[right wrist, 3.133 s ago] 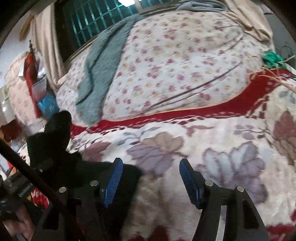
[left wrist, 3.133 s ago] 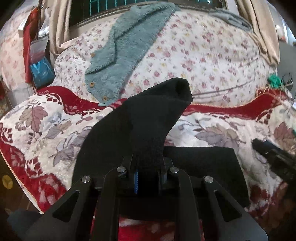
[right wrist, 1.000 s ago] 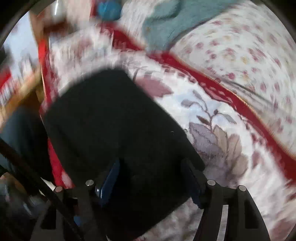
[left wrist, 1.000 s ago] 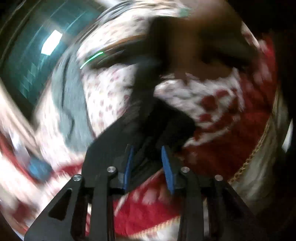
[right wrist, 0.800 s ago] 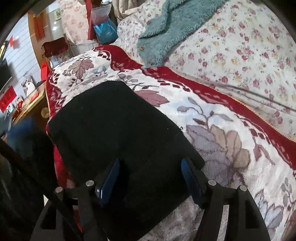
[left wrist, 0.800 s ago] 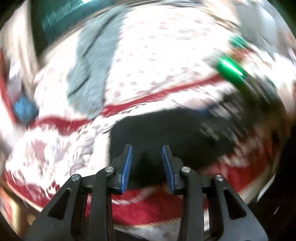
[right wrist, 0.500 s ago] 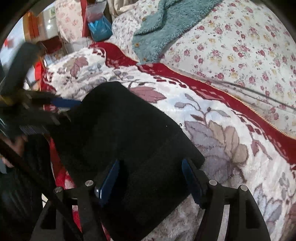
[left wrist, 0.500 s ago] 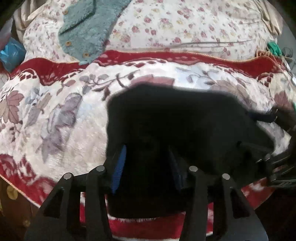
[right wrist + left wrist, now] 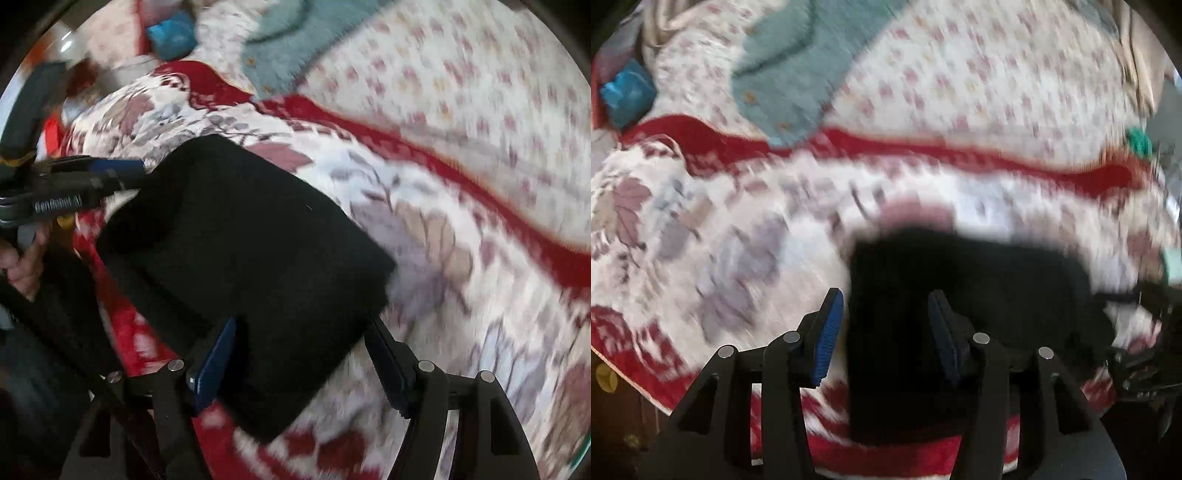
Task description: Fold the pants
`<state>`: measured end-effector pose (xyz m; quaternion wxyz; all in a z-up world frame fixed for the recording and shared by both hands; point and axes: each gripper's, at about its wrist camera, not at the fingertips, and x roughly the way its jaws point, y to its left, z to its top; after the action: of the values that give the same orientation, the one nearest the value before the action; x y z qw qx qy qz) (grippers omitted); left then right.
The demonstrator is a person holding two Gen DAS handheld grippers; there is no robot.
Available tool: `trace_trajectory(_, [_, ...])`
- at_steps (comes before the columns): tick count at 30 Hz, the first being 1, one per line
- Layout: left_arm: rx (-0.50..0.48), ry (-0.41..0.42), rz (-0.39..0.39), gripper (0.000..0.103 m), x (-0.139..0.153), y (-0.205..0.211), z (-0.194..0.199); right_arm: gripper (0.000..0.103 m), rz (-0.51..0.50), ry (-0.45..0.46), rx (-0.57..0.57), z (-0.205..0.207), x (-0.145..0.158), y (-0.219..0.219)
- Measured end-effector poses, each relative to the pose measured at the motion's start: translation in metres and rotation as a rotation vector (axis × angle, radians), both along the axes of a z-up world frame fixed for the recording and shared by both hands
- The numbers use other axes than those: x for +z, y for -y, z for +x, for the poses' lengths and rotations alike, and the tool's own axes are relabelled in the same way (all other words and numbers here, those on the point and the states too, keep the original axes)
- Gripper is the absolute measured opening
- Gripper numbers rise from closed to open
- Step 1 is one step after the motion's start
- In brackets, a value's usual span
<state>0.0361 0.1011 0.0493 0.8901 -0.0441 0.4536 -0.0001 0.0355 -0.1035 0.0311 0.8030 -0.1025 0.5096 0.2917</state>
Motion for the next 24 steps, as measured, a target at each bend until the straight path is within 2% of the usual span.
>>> trace_trajectory(2, [0.004, 0.036, -0.036, 0.048, 0.016, -0.005, 0.014, 0.064, 0.018, 0.050, -0.056, 0.008, 0.023, 0.007])
trace_trajectory(3, [-0.010, 0.035, -0.054, 0.048, 0.018, -0.003, 0.023, 0.064, 0.024, 0.102, -0.071, 0.013, 0.036, 0.006])
trace_trajectory(5, [-0.076, -0.005, -0.117, 0.048, 0.012, 0.008, 0.044, 0.064, 0.029, 0.140, -0.077, 0.023, 0.045, -0.003])
trace_trajectory(7, [-0.125, -0.104, -0.158, 0.048, -0.017, 0.021, 0.062, 0.064, 0.005, 0.090, -0.047, 0.036, 0.032, -0.021])
trace_trajectory(9, [-0.144, -0.192, -0.079, 0.049, -0.050, 0.033, 0.069, 0.065, -0.094, 0.035, 0.000, 0.043, -0.003, -0.039])
trace_trajectory(10, [-0.156, -0.143, -0.044, 0.050, -0.058, 0.036, 0.065, 0.069, -0.097, 0.027, 0.003, 0.043, -0.017, -0.040])
trace_trajectory(11, [-0.157, -0.119, -0.036, 0.050, -0.058, 0.037, 0.062, 0.076, -0.024, 0.058, -0.039, 0.041, -0.020, -0.031])
trace_trajectory(13, [-0.145, -0.124, -0.041, 0.050, -0.051, 0.037, 0.062, 0.077, 0.053, 0.000, -0.094, 0.046, -0.023, -0.016])
trace_trajectory(15, [-0.142, -0.102, -0.039, 0.050, -0.044, 0.034, 0.057, 0.077, 0.043, -0.019, -0.097, 0.045, -0.016, -0.010])
trace_trajectory(16, [-0.118, -0.080, -0.045, 0.049, -0.036, 0.030, 0.050, 0.070, 0.026, -0.009, -0.101, 0.042, -0.010, -0.010])
trace_trajectory(17, [-0.102, -0.055, -0.062, 0.049, -0.027, 0.026, 0.043, 0.065, 0.014, 0.020, -0.097, 0.035, 0.002, -0.009])
trace_trajectory(20, [-0.108, 0.011, -0.108, 0.049, -0.006, 0.023, 0.010, 0.065, 0.038, 0.125, -0.046, 0.004, 0.033, -0.013])
trace_trajectory(22, [-0.111, -0.011, -0.093, 0.049, -0.011, 0.031, -0.003, 0.066, 0.063, 0.142, 0.010, -0.013, 0.036, -0.020])
trace_trajectory(24, [-0.098, -0.078, -0.049, 0.049, -0.033, 0.039, -0.006, 0.066, -0.001, 0.087, 0.054, -0.022, 0.008, -0.033])
